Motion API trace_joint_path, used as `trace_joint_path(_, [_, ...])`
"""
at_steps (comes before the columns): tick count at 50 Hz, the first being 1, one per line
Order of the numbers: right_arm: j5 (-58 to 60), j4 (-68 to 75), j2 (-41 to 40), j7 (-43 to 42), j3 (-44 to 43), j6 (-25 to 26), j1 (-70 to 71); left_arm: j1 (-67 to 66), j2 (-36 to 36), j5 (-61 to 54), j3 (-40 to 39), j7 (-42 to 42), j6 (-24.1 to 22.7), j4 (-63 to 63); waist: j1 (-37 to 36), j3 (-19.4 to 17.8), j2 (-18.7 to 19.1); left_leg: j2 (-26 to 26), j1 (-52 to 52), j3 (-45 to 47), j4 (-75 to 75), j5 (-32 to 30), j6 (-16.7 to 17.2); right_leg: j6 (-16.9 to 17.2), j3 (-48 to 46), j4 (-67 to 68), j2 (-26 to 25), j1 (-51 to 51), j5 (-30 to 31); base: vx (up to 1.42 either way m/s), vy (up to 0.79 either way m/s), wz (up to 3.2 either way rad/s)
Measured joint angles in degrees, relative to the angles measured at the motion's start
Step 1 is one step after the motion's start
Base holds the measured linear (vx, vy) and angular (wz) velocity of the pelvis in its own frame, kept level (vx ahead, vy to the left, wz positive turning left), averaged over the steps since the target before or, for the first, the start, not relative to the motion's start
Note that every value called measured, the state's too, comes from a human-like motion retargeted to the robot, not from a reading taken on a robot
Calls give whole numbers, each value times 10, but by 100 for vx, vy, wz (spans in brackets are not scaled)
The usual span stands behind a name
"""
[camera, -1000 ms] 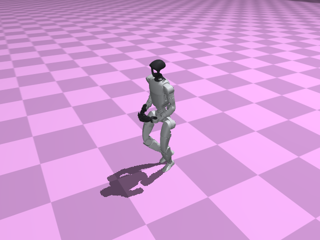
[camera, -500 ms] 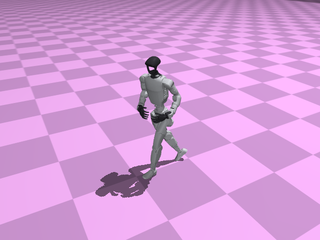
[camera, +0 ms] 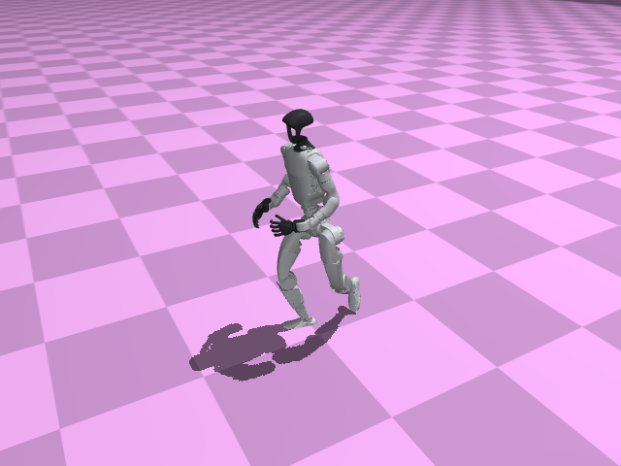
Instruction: Walk run
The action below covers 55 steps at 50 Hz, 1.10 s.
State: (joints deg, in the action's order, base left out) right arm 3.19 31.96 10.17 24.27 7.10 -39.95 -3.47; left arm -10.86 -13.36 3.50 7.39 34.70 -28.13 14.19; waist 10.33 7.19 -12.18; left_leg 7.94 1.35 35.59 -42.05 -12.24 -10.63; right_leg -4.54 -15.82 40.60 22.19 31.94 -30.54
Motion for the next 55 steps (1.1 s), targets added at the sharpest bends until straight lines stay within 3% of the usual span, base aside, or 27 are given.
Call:
trace_joint_path(2, [-16,8,-11,10,13,7,33,-32,7,15,-13,11,-8,36,-71,-3,-15,9,-103,-27,-58,67,25,30,5,-15,-2,-57,-27,148,-35,-3])
trace_joint_path(4, [-15,-7,-6,23,26,25,58,-62,12,-11,-25,13,-22,63,-134,-8,6,-14,-202,-63,-55,132,42,49,-39,-93,-56,-142,10,153,-35,-37])
trace_joint_path(7, [34,-52,1,14,54,68,71,-100,14,-73,-49,-1,-55,69,-221,-18,34,-54,-286,-56,79,186,63,88,-48,-232,-151,-275,180,175,-40,-116])
trace_joint_path(10, [44,-90,-7,17,70,99,64,-111,-31,-98,-56,-34,-91,40,-273,-30,53,-54,-306,-84,270,212,103,117,-72,-296,-202,-371,408,189,-44,-63])
trace_joint_path(12, [26,-105,-17,26,73,104,48,-84,-57,-87,-48,-49,-95,21,-276,-32,56,-62,-313,-99,322,215,99,134,-96,-274,-211,-405,492,147,-40,-2])
trace_joint_path(13, [22,-111,-22,32,64,105,35,-61,-69,-78,-39,-51,-89,15,-273,-32,63,-66,-314,-113,323,193,78,136,-100,-244,-223,-410,520,150,-42,38])
trace_joint_path(15, [28,-104,-23,32,31,98,4,-6,-87,-66,-15,-45,-74,16,-255,-31,74,-58,-318,-144,249,213,-44,131,-112,-135,-238,-387,500,218,-54,83])
trace_joint_path(18, [58,-25,-40,-2,-19,78,-71,64,-96,-85,36,-23,-65,80,-205,-27,111,-131,-310,-185,60,341,7,105,-117,90,-228,-287,386,217,-53,60])
trace_joint_path(21, [15,4,-36,30,-25,81,-130,111,-82,-120,83,11,-40,151,-108,-7,134,-130,-232,-185,71,404,31,70,-158,163,-168,-155,254,179,-40,0])
trace_joint_path(23, [-20,1,-32,39,-53,74,-164,126,-76,-138,106,29,-29,151,-64,6,138,-106,-174,-175,128,383,52,37,-189,110,-129,-85,182,122,-23,-12])
trace_joint_path(25, [-68,-12,-20,50,-96,55,-199,125,-57,-125,113,17,-28,117,-23,15,134,-65,-90,-170,224,281,77,31,-216,19,-102,-27,142,183,-37,79])
trace_joint_path(27, [-104,-16,-9,51,-123,43,-222,111,-41,-102,106,-9,-28,75,16,21,128,-52,-17,-156,273,139,111,56,-185,-100,-101,9,141,171,-32,95])
trace_joint_path(29, [-124,-19,2,53,-121,36,-215,86,-33,-94,99,-47,-21,39,38,20,114,-45,35,-110,282,5,109,57,-116,-181,-105,22,138,138,-37,14])
trace_joint_path(31, [-119,-28,12,56,-98,35,-181,59,-14,-88,76,-71,-13,28,49,8,79,-24,60,-75,228,-64,83,43,-42,-210,-97,14,167,159,-50,-40])
trace_joint_path(32, [-110,-32,15,54,-82,36,-156,47,-1,-88,61,-76,-8,37,49,0,61,-14,59,-66,180,-69,74,36,-13,-204,-93,4,179,150,-35,-56])
trace_joint_path(34, [-96,-29,14,43,-42,41,-100,27,32,-89,21,-54,2,87,38,-1,39,-19,31,-29,70,-3,67,2,12,-129,-83,-6,118,184,-41,-51])
trace_joint_path(36, [-103,-11,-1,39,-15,45,-57,6,50,-94,-18,-15,8,143,20,1,29,-39,-26,-22,-44,71,31,17,3,-51,-47,-34,55,228,-39,35])
trace_joint_path(38, [-129,3,-27,48,6,56,-18,-15,56,-98,-27,1,-2,167,-45,5,19,-50,-130,-41,-123,127,35,38,2,-55,-40,-85,19,195,-29,9])
trace_joint_path(40, [-148,-7,-34,62,31,73,9,-36,43,-83,-28,8,-26,163,-103,12,31,-74,-212,-56,-103,173,40,52,-29,-110,-75,-152,32,172,-23,0])
trace_joint_path(41, [-133,-27,-27,66,46,83,11,-47,28,-66,-37,8,-39,148,-135,11,40,-86,-240,-53,-57,186,48,62,-39,-151,-101,-193,73,151,-21,-37])
trace_joint_path(45, [-25,-102,-25,50,56,132,-5,-92,-52,-22,-59,-35,-74,84,-243,-10,61,-95,-305,-87,188,202,85,104,-27,-279,-189,-344,347,165,-27,-67])
trace_joint_path(48, [-24,-121,-36,38,65,119,-30,-78,-54,-38,-40,-57,-88,93,-252,-21,64,-96,-304,-142,300,202,106,111,-74,-279,-207,-418,506,169,-35,24])
trace_joint_path(50, [-20,-106,-37,46,54,116,-45,-35,-65,-37,-25,-51,-86,100,-244,-28,95,-118,-303,-178,292,156,98,84,-116,-203,-230,-436,538,161,-36,40])
trace_joint_path(51, [-10,-88,-34,49,35,118,-52,-6,-79,-35,-16,-43,-82,94,-235,-33,111,-118,-308,-202,233,196,36,44,-169,-125,-216,-431,500,146,-32,50])
trace_joint_path(52, [2,-65,-33,48,17,118,-62,20,-90,-33,-7,-37,-78,91,-225,-36,123,-128,-317,-222,166,242,3,5,-207,-45,-202,-419,462,162,-33,44])
trace_joint_path(53, [14,-32,-35,36,0,113,-77,41,-94,-31,0,-32,-73,93,-213,-33,127,-160,-330,-236,81,299,27,-31,-214,39,-186,-391,424,200,-41,13])
trace_joint_path(55, [32,30,-50,13,-21,110,-113,73,-77,-43,20,-17,-63,105,-189,-29,147,-206,-293,-217,6,383,46,-35,-185,174,-179,-298,377,214,-46,-22])
